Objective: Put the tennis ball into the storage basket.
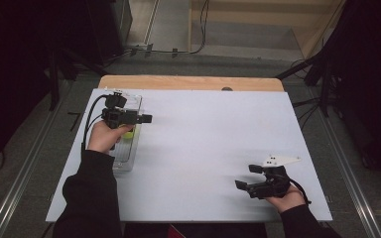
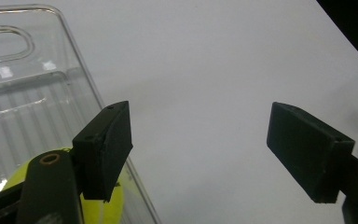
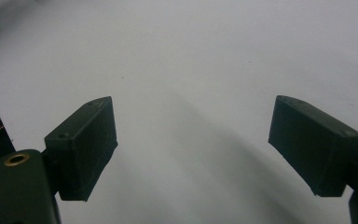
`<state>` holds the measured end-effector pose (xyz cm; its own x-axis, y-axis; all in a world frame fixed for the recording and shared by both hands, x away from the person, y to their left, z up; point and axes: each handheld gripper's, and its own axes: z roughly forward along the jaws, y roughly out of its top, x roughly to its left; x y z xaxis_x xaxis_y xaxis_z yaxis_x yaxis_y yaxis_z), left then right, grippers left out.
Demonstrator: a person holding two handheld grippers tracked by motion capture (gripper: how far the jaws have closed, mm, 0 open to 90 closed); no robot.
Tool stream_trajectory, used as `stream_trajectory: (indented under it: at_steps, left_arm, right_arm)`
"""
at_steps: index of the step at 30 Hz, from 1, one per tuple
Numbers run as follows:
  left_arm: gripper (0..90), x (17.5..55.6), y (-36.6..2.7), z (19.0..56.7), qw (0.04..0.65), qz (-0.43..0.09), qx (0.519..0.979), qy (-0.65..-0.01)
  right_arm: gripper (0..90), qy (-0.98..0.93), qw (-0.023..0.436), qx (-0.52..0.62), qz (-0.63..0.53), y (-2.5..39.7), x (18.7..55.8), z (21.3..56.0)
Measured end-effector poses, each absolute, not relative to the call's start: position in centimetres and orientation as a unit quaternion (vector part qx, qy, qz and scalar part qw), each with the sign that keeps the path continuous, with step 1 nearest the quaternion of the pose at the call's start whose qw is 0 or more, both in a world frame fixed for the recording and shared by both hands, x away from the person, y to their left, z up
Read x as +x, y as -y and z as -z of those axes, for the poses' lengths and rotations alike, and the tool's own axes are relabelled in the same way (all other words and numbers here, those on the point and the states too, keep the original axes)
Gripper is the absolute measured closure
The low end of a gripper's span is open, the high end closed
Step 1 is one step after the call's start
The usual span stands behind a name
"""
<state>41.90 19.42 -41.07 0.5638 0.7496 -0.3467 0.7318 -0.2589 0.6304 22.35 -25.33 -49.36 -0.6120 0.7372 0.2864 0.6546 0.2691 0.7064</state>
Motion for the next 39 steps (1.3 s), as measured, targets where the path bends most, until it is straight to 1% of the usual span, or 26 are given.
stream_trajectory:
  at_steps: [6,11,19,39]
  left_arm:
    - [22.9,41.4,-18.4,41.2,0.389,-0.004,0.802,-0.454]
    - [22.9,41.1,-18.1,41.5,0.394,0.015,0.802,-0.448]
    - [22.9,40.4,-17.7,42.1,0.385,0.012,0.810,-0.443]
    - [22.9,38.2,-16.4,42.5,0.396,0.025,0.819,-0.415]
  right_arm:
    - [13.4,-0.795,0.049,0.438,-0.417,25.3,22.3,49.4]
    - [13.3,-0.795,0.050,0.437,-0.418,25.4,22.3,49.4]
    - [13.3,-0.794,0.051,0.437,-0.418,25.4,22.3,49.3]
    - [13.3,-0.794,0.050,0.438,-0.419,25.4,22.4,49.4]
